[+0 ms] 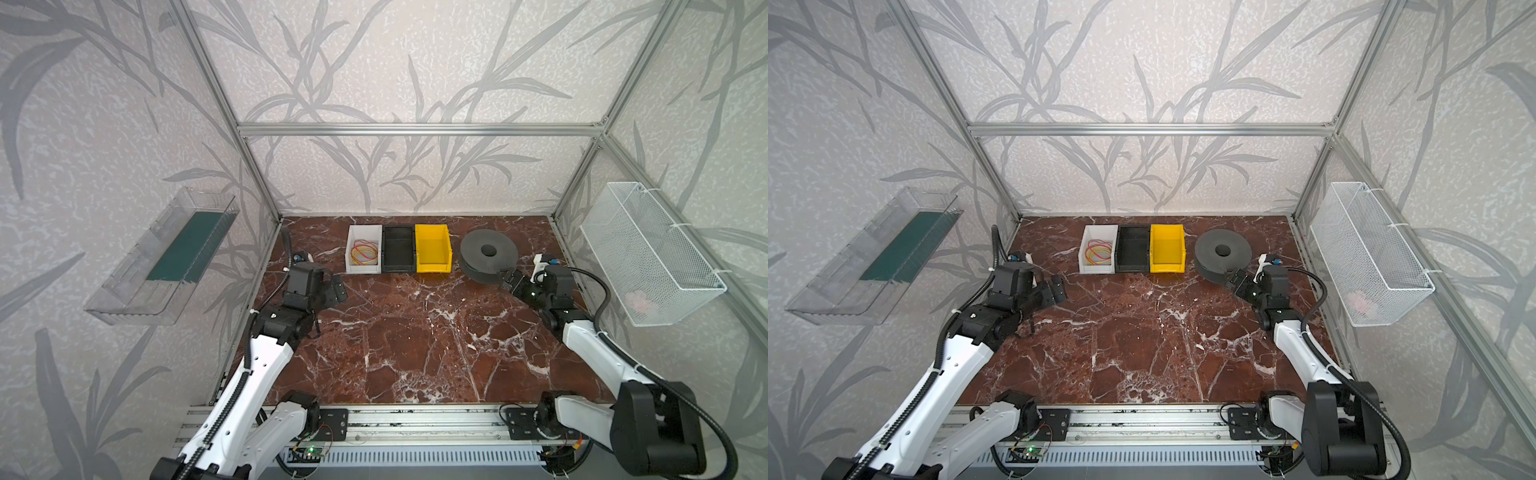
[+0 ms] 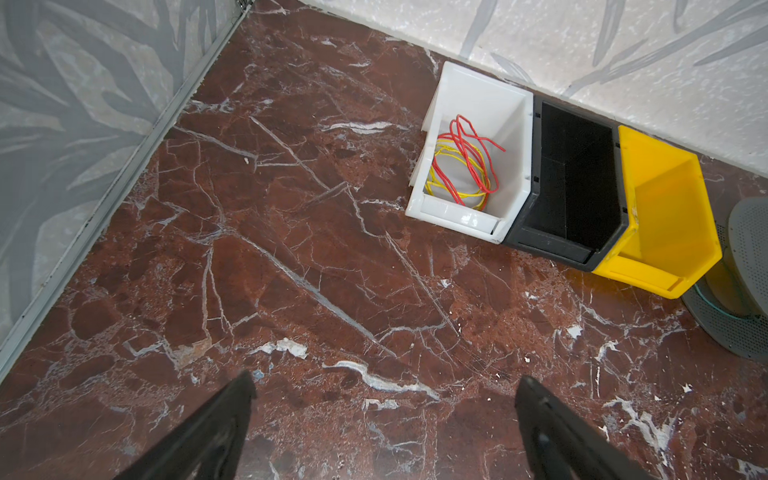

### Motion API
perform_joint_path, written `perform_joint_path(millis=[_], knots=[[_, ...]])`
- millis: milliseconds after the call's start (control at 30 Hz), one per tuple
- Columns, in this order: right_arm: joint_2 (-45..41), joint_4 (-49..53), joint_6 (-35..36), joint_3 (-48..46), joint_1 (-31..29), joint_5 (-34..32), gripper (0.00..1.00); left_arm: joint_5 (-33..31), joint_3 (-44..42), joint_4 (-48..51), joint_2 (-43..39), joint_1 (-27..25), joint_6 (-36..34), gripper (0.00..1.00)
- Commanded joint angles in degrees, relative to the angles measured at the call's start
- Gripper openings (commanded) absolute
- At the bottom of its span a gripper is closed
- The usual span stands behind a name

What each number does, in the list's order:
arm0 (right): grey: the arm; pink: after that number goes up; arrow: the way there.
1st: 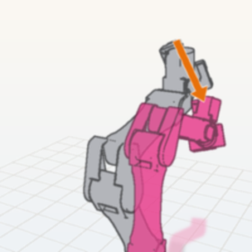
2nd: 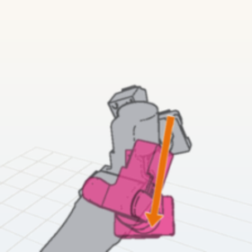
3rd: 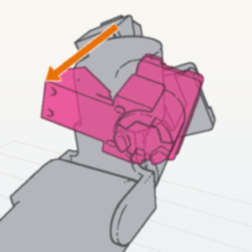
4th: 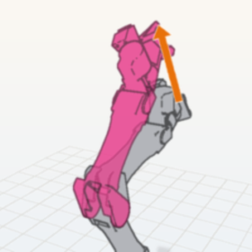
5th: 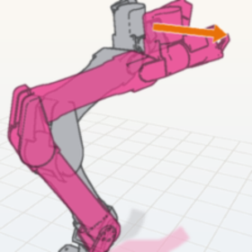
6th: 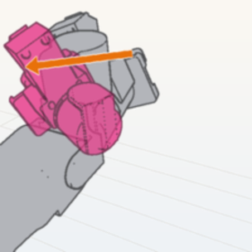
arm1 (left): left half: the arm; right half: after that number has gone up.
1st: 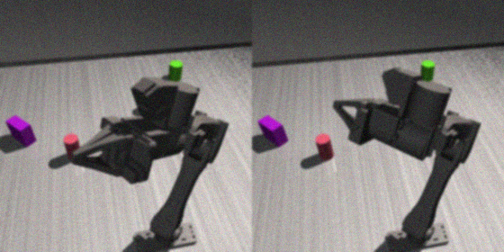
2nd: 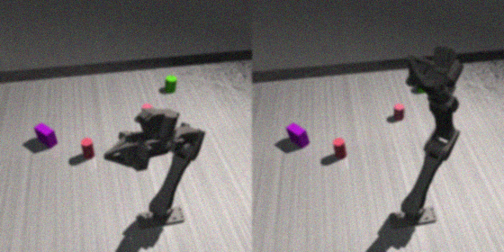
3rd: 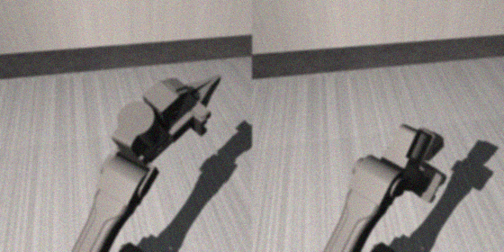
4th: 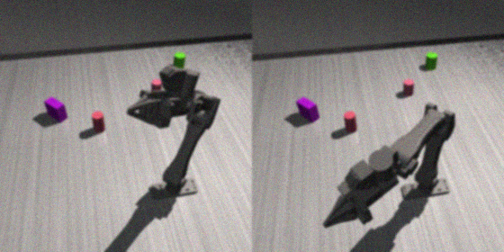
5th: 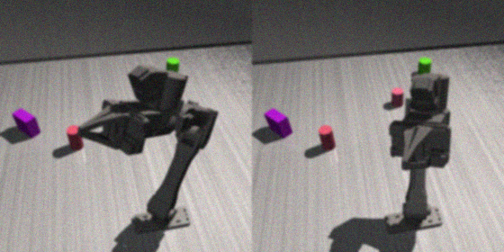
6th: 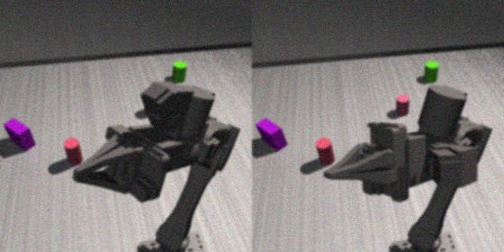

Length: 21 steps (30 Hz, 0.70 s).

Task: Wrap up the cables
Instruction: 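Grasp the grey spool's rim with the right gripper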

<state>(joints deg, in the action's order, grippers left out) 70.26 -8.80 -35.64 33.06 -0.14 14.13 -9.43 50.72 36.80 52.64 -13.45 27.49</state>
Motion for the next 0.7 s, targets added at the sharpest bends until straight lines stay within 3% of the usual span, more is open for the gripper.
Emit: perform_joint_path(millis=[0, 267, 433, 667], knots=[[5.6, -7.9, -4.3, 1.9, 0.8, -0.1, 1.00, -0.1, 0.4, -2.3, 0.9, -0.1, -1.0, 0.98], [18.9, -19.7, -6.8, 3.5, 3.3, 4.4, 0.98, 4.3, 1.5, -4.1, 5.5, -0.1, 1.0, 0.93], [25.6, -28.2, -9.1, 4.7, 3.5, 7.8, 0.96, 3.6, 2.4, -4.2, 7.6, -0.2, 1.1, 0.90], [34.2, -36.7, -12.5, 7.5, 3.5, 7.5, 0.90, 3.1, 4.9, -2.2, 8.6, -0.5, 1.2, 0.89]])
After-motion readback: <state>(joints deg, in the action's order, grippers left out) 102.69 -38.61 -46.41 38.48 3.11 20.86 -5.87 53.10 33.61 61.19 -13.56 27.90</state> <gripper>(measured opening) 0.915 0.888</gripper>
